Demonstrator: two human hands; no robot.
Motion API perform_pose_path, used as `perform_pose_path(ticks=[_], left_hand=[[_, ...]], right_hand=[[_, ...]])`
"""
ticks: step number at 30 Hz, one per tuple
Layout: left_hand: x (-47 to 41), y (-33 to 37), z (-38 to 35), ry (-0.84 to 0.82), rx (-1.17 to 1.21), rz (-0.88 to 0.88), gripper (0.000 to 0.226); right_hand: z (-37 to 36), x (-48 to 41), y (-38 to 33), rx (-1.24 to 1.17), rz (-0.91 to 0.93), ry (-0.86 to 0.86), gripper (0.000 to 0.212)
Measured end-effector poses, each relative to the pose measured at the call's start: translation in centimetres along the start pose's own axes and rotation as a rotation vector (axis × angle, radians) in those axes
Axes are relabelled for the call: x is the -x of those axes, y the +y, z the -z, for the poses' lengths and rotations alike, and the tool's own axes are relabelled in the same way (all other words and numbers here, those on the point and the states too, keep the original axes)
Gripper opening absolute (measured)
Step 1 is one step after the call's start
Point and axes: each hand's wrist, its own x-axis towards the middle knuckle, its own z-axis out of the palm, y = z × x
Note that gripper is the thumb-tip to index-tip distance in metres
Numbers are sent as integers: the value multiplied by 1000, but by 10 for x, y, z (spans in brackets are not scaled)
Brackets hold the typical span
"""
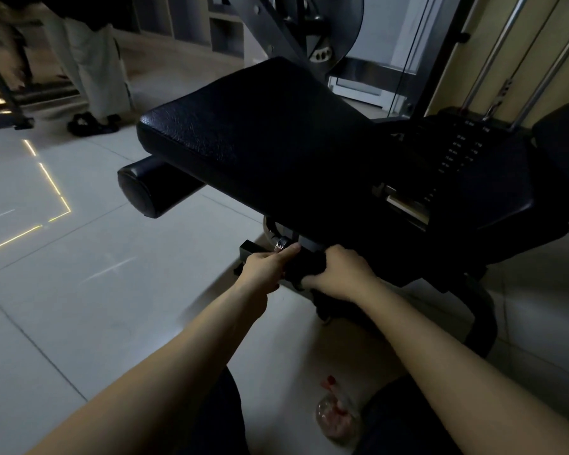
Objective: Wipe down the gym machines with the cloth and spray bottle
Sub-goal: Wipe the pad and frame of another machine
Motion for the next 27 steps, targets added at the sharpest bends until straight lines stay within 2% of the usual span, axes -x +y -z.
perform_pose_path(ticks=[1, 3, 5, 7, 9, 11, 12, 15, 19, 22, 24, 26, 27], left_hand=[[0, 0, 0, 1, 6, 4, 40], [0, -1, -1, 1, 5, 2, 41], [0, -3, -2, 9, 5, -9, 42], [0, -3, -4, 20, 13, -15, 40], [1, -1, -5, 27, 20, -11, 40], [5, 1, -7, 35, 19, -4, 40], [6, 2, -7, 38, 19, -2, 40], [10, 5, -8, 52, 19, -21, 36], [13, 7, -9, 63, 11, -32, 31], [15, 8, -10, 83, -2, -36, 29], [16, 9, -11, 93, -8, -31, 32], [17, 9, -13, 102, -11, -25, 34], [17, 9, -14, 107, -11, -19, 35]], right_hand=[[1, -5, -1, -50, -17, -50, 46], [-4, -3, -2, 19, -23, -13, 40], [-14, 6, 0, 176, 22, 157, 34], [-26, 12, 5, 323, 107, 337, 42], [-35, 17, 12, 490, 201, 424, 45], [-37, 20, 16, 559, 285, 462, 38], [-35, 23, 16, 560, 292, 426, 38], [-20, 25, 17, 411, 284, 239, 57], [14, 16, 27, 89, 220, -102, 55], [14, 21, 26, 74, 221, -119, 65], [8, 23, 22, 164, 255, -102, 83], [10, 16, 19, 86, 206, -207, 102], [14, 10, 20, -28, 169, -283, 100]])
